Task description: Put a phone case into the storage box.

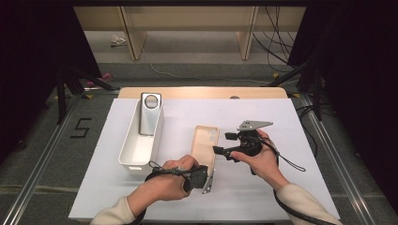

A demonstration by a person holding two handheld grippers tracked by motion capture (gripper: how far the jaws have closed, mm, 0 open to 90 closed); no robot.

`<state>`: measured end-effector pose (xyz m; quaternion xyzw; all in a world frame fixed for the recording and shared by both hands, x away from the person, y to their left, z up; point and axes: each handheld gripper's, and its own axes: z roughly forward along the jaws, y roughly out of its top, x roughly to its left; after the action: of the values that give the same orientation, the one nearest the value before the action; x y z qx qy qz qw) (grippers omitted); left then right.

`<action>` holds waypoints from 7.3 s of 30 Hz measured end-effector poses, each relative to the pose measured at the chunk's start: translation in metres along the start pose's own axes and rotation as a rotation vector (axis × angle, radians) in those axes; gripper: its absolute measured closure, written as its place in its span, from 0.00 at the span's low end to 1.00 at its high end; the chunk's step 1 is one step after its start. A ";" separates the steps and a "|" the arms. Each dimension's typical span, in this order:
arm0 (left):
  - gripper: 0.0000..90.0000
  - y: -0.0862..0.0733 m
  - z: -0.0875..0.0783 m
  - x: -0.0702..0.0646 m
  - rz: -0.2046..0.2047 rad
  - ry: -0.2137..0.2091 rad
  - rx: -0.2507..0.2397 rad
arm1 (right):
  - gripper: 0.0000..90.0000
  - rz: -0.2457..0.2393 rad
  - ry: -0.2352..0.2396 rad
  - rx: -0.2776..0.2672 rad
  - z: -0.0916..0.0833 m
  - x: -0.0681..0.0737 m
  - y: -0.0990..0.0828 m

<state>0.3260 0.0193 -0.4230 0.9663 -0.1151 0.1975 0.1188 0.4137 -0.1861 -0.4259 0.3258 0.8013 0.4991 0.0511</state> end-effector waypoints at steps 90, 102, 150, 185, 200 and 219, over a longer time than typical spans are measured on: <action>0.40 -0.058 -0.034 0.056 -0.955 0.274 -0.633 | 0.90 0.115 0.072 -0.109 -0.025 -0.002 0.021; 0.49 -0.055 -0.031 0.065 -1.021 0.239 -0.661 | 0.90 0.108 0.062 -0.115 -0.027 -0.003 0.021; 0.92 -0.047 -0.026 0.071 -1.126 0.269 -0.713 | 0.89 0.075 0.039 -0.117 -0.024 -0.001 0.021; 0.93 -0.060 -0.038 0.072 -1.118 0.364 -0.703 | 0.18 -0.032 0.031 -0.078 -0.036 -0.001 0.010; 0.93 -0.066 -0.046 0.073 -1.116 0.384 -0.710 | 0.18 -0.037 -0.008 -0.057 -0.047 -0.004 -0.004; 0.93 -0.071 -0.051 0.074 -1.122 0.397 -0.710 | 0.18 -0.051 -0.044 -0.043 -0.062 -0.006 -0.017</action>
<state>0.3933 0.0878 -0.3599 0.7280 0.3683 0.2297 0.5307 0.3852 -0.2424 -0.4106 0.3152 0.7972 0.5072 0.0885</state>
